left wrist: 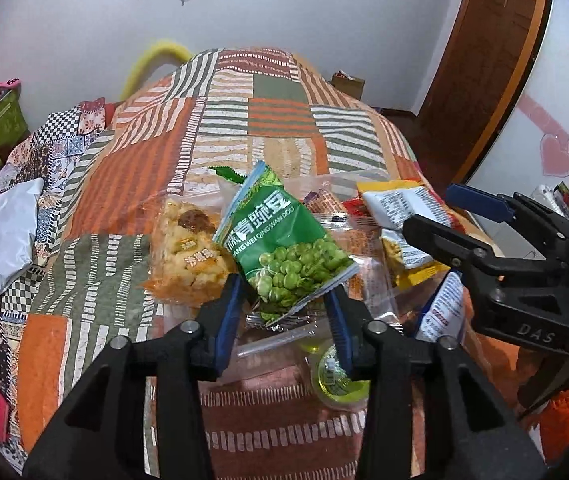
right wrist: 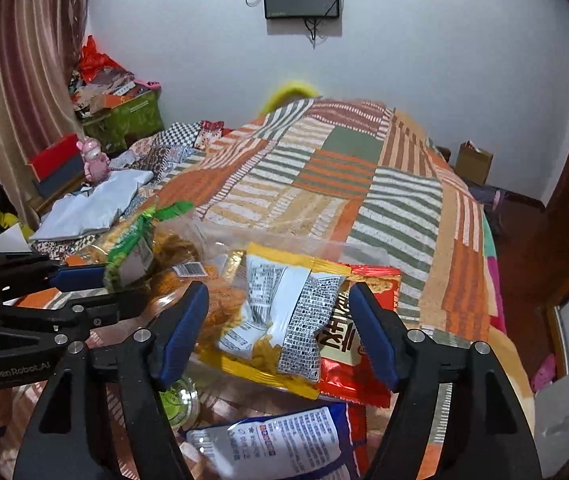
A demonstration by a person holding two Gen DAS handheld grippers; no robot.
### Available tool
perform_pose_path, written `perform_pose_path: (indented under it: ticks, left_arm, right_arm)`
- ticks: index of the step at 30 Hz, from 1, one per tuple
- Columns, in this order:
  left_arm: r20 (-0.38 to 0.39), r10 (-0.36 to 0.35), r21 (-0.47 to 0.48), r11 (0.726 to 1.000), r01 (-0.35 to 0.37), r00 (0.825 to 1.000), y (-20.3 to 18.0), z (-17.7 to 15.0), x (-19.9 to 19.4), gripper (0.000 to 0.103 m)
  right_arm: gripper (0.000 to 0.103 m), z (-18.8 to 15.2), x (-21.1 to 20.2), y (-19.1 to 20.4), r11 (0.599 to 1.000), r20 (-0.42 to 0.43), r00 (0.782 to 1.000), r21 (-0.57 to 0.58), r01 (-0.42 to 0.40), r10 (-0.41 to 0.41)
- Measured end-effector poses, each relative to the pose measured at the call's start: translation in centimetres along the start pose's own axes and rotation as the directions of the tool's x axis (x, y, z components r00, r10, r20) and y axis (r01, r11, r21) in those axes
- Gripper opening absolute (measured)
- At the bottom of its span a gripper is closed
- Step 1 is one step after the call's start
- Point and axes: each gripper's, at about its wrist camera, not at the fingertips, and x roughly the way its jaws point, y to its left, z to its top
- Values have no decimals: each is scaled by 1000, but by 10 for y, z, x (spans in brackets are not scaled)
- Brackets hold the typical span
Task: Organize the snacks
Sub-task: 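Drop the yellow-edged bag into the box with the right gripper while the left drops the pea bag, then grasp the blue-white snack bag with the right gripper while the left grasps the green jelly cup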
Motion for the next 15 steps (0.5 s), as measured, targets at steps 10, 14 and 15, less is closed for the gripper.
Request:
perform_pose_path:
  ticks: [10, 14, 15]
  left_arm:
    - [41, 17, 2, 1000, -17, 999, 2, -16, -38, 58]
    - [22, 20, 4, 1000, -20, 1000, 2, -33, -43, 62]
    - [12, 17, 7, 1000, -17, 1000, 1, -37, -43, 62]
  right_arm:
    - [85, -19, -32, -11, 999, 26, 999, 15, 30, -31]
    - [91, -42, -28, -25, 997, -30, 998, 57, 58, -56]
    - [91, -48, -24, -29, 996, -56, 997, 68, 55, -51]
